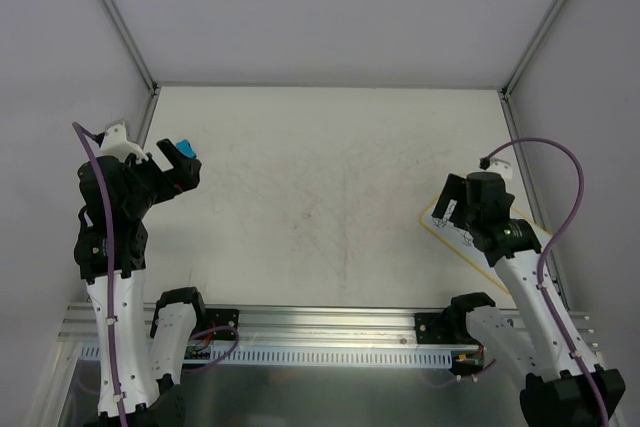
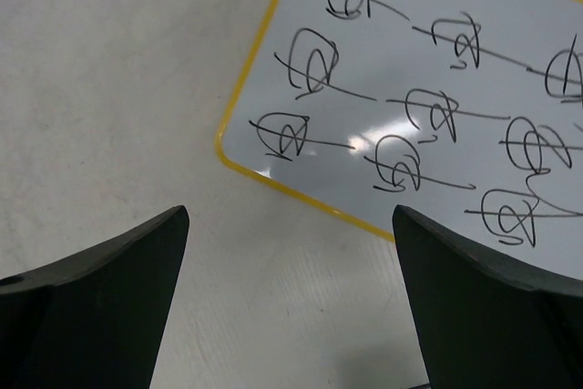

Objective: Erase the whiteboard

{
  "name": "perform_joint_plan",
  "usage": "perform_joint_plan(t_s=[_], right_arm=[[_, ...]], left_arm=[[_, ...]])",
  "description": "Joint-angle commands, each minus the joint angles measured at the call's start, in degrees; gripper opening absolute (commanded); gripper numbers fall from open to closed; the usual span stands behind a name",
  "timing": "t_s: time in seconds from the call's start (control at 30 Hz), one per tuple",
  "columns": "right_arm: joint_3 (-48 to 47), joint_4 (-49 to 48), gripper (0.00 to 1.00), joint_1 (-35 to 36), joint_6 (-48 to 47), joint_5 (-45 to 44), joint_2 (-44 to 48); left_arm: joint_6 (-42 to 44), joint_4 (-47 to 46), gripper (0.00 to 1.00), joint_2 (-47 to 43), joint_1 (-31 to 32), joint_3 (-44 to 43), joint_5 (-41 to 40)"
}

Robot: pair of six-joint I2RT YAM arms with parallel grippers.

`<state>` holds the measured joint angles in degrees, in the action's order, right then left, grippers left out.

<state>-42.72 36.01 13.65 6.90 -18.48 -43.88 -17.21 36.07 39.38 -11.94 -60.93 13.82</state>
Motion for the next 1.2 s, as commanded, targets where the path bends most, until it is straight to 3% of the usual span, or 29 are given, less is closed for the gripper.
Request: perform_joint_plan(t_s=[0.0,0.1,0.23,0.53,0.67,1.0,1.17], right_arm=[[2.9,-3.4,0.99,-4.0,7.4,4.4,-4.5],[3.9,-6.6,0.98,-4.6,9.4,7.8,-9.9],[4.7,-12.6,0.85,-4.6,10.4,11.8,-16.1],[1.9,-19.9,0.78,-2.8,11.0,12.9,-32.8],[0.1,-21.3,0.75,0.7,11.1,12.0,-37.1],[-4.8,-22.3,0.58,8.1,7.4,16.1,-47.7],[-10.5,-22.2,0.50,14.9,4.9,26.8,-53.1]], left_arm=[[-0.3,-0.9,0.99,0.2,0.5,0.7,2.2],[-0.2,-0.9,0.99,0.7,0.7,1.0,2.4],[0.1,-0.9,0.99,1.6,0.9,1.3,2.9],[1.1,-0.7,0.99,2.2,1.5,1.6,2.2],[1.2,-0.8,0.99,2.6,1.5,1.4,2.0],[1.2,-0.7,0.99,4.5,1.6,1.1,1.6],[0.8,-0.8,0.99,5.9,1.6,0.4,2.3]])
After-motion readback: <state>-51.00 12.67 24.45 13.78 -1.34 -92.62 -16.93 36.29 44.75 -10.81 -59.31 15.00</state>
